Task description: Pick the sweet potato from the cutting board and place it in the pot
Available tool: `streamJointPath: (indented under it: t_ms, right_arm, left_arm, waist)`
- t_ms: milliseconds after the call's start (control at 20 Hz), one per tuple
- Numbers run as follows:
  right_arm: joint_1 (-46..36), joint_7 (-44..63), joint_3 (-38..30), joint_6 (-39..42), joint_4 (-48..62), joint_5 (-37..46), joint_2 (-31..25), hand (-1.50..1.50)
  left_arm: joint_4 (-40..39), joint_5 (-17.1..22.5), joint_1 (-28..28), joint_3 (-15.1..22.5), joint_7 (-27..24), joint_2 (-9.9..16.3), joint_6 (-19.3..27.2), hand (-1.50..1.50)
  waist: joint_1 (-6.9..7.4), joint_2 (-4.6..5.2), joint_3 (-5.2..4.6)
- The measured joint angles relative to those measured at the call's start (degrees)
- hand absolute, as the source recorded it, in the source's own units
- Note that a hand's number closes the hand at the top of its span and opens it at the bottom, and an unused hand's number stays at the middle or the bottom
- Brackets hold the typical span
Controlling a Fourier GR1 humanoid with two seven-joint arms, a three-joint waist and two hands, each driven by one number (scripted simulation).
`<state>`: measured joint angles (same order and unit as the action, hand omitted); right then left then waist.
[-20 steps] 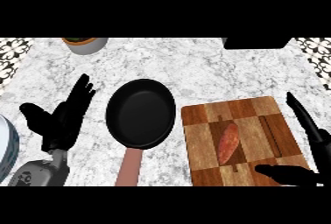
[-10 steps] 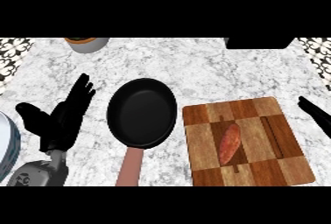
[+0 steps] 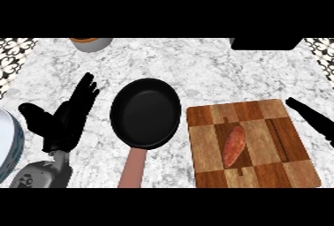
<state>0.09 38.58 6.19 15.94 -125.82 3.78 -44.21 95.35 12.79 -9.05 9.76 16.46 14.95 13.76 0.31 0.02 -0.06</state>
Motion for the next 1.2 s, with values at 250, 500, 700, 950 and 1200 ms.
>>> streamJointPath:
  t_ms: [250,500,700,950,1200]
  right_arm:
    - [-2.93,5.12,4.06,3.07,2.42,2.52,3.7,-1.5]
    - [-5.14,8.21,6.7,6.48,5.76,6.14,6.49,-1.5]
    - [-5.24,9.98,8.25,7.89,6.72,10.14,9.74,-1.5]
    - [-4.31,8.8,8.75,7.55,7.67,15.24,14.5,-1.5]
    - [-5.06,9.86,9.39,8.16,7.37,18.76,19.34,-1.5]
  left_arm:
    - [-0.44,-0.9,1.25,-0.49,-1.22,-1.23,-0.9,0.0]
    - [-0.23,-1.12,0.78,-2.13,0.1,-1.14,-2.07,0.0]
    - [0.26,-2.02,0.59,-2.51,1.17,-2.21,-2.32,0.0]
    - [1.4,-3.19,0.99,-3.26,2.09,-3.09,-3.08,0.0]
    - [1.57,-4.54,1.59,-3.67,2.13,-4.49,-3.76,0.0]
  waist:
    - [-0.04,0.0,0.02]
    - [-0.08,-0.01,0.05]
    - [-0.22,-0.04,0.06]
    - [-0.28,-0.05,0.07]
    - [-0.28,-0.07,0.05]
